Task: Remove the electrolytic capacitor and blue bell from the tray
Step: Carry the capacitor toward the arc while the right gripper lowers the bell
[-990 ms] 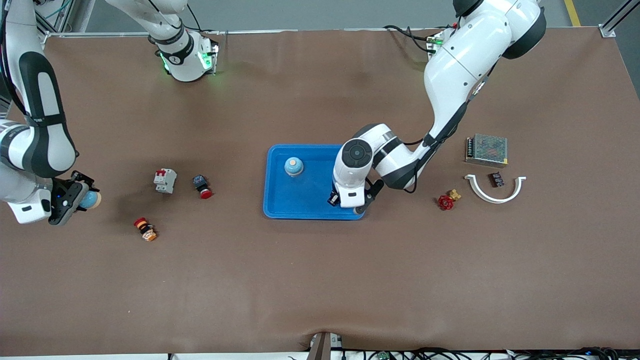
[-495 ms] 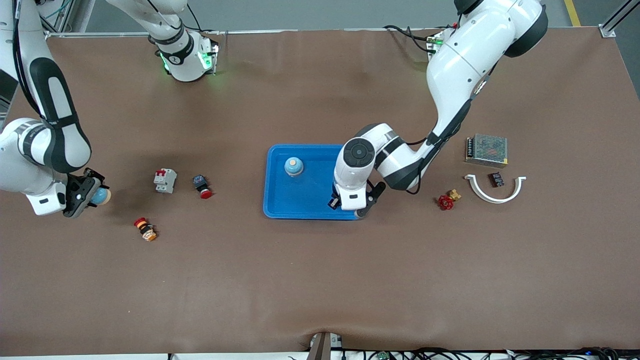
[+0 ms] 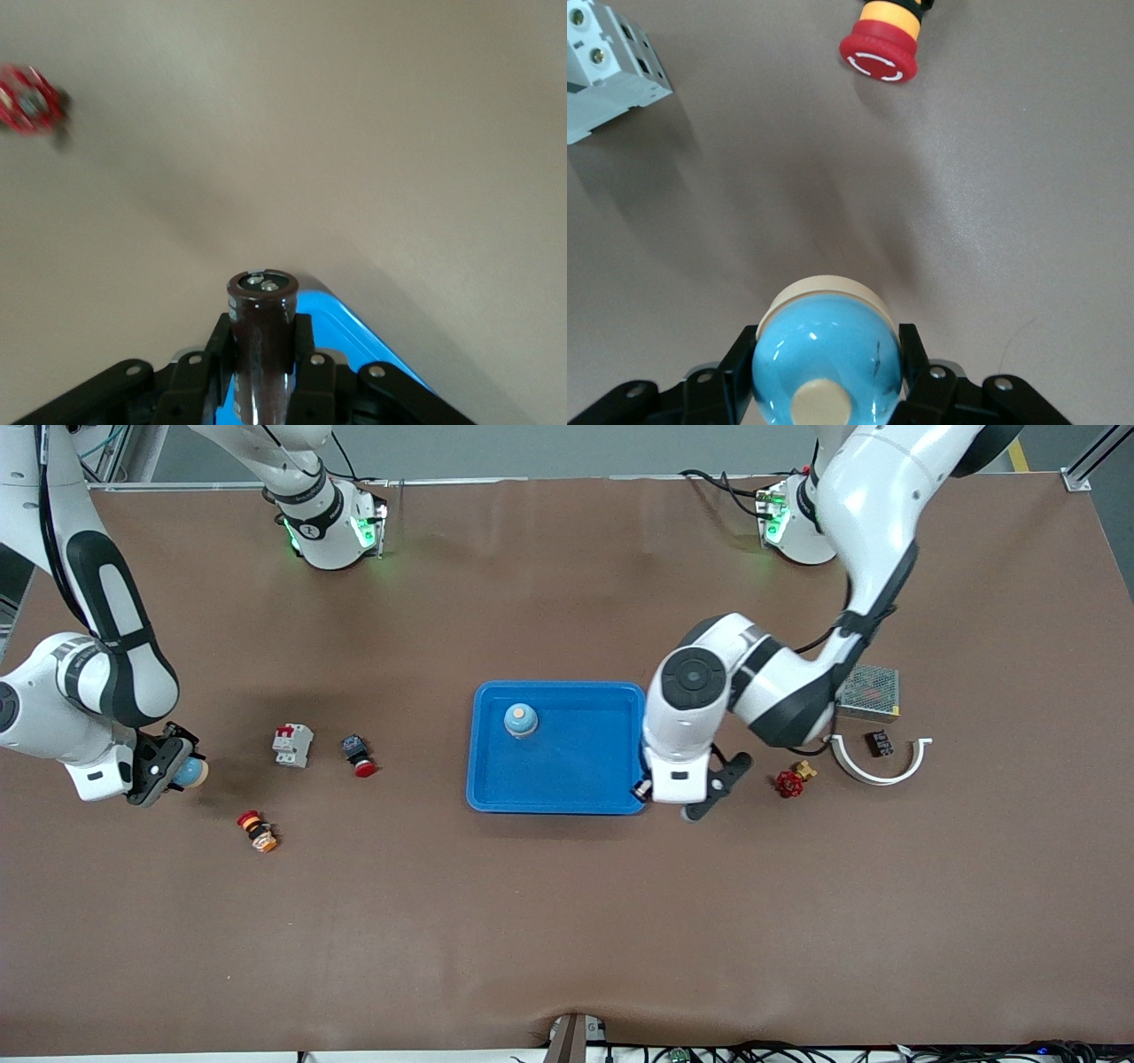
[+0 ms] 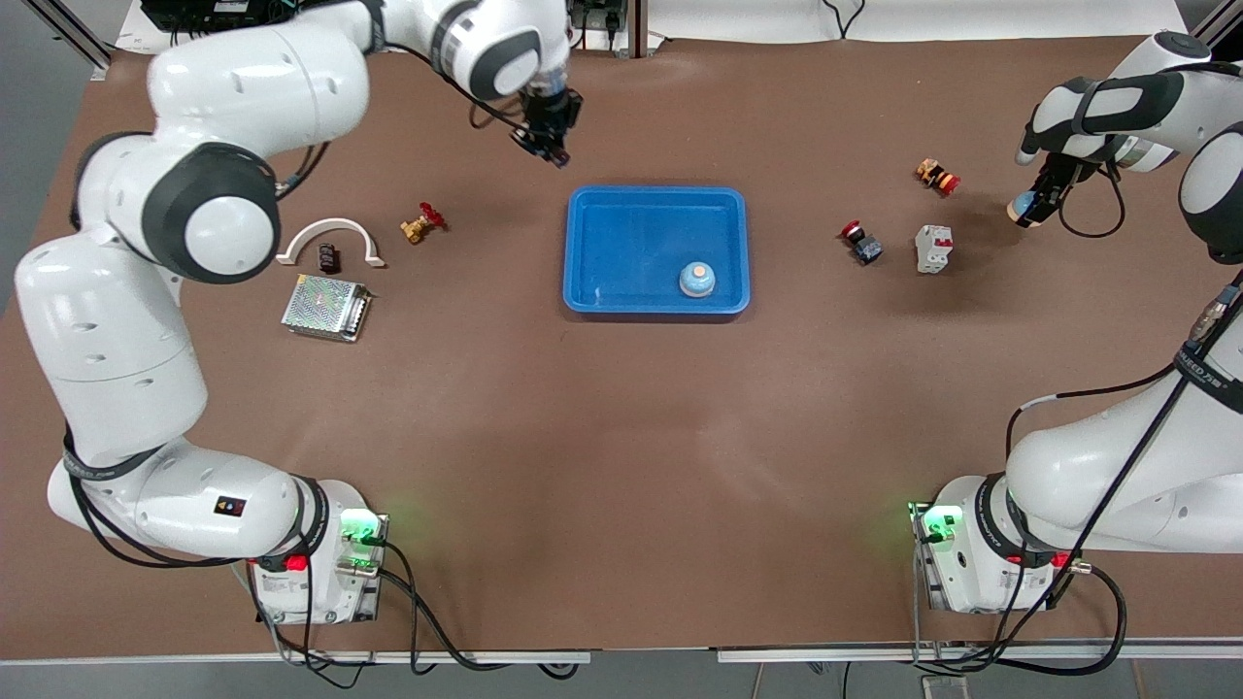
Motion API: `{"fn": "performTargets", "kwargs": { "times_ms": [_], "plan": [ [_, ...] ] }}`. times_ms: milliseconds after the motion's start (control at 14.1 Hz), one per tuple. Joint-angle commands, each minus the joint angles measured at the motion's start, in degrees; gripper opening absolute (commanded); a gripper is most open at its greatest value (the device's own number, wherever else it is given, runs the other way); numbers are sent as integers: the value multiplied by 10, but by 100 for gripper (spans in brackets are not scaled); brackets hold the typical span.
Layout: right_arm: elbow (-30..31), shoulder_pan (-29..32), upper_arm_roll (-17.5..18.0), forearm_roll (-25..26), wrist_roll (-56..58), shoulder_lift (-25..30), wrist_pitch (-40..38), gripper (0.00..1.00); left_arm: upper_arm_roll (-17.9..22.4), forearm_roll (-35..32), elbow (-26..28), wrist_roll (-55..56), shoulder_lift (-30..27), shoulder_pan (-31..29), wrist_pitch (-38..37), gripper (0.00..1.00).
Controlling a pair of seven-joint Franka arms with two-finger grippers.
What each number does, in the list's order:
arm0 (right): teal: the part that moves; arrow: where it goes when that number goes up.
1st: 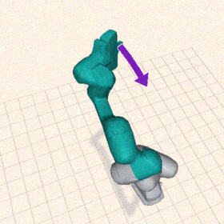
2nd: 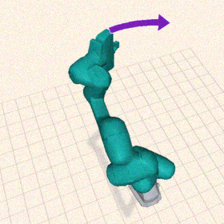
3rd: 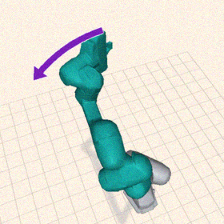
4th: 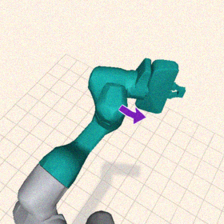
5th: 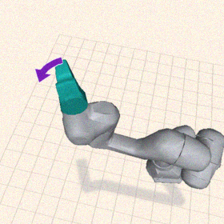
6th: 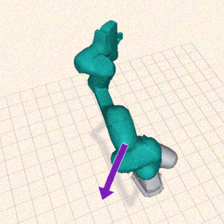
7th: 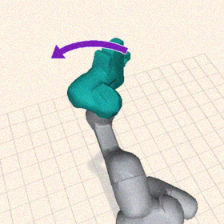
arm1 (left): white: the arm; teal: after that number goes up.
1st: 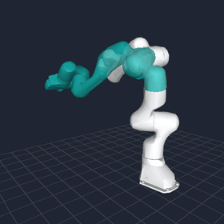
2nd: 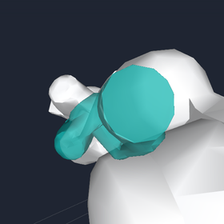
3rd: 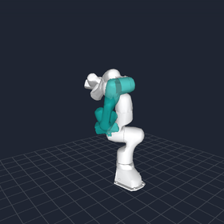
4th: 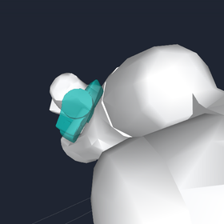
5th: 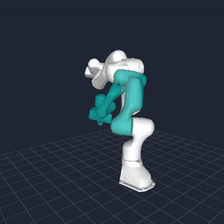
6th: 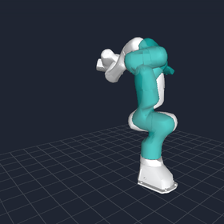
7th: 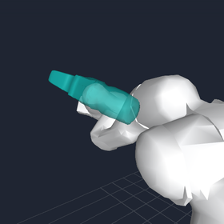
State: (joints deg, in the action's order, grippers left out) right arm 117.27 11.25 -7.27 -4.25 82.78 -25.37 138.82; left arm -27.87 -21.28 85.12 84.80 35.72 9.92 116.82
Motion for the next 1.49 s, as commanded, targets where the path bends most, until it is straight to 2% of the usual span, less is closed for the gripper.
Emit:
{"fn": "performTargets", "kwargs": {
  "times_ms": [0, 283, 778, 990, 1273, 1344, 1415],
  "plan": [
    [17, 7, 9, -15, 15, 7, 23, 41, -3, 29, 18, -88, -38, -40, -37, 0],
    [21, 7, 21, -15, 15, -3, 37, 41, -3, 32, 25, -191, -46, -95, -87, 0],
    [20, 8, 37, -15, 14, -28, 60, 41, -1, 15, 58, -323, -45, -191, -86, 0],
    [20, 9, 38, -15, 14, -31, 64, 41, -2, -36, 81, -343, -36, -223, -68, 0],
    [19, 7, 38, -24, 12, -37, 64, 42, -2, -94, 122, -344, -23, -256, -7, 0],
    [19, 5, 38, -35, 12, -40, 64, 49, -1, -104, 133, -344, -22, -265, 5, 0],
    [18, 5, 38, -36, 12, -41, 63, 80, -1, -114, 142, -344, -22, -273, 16, 0]
  ]
}}
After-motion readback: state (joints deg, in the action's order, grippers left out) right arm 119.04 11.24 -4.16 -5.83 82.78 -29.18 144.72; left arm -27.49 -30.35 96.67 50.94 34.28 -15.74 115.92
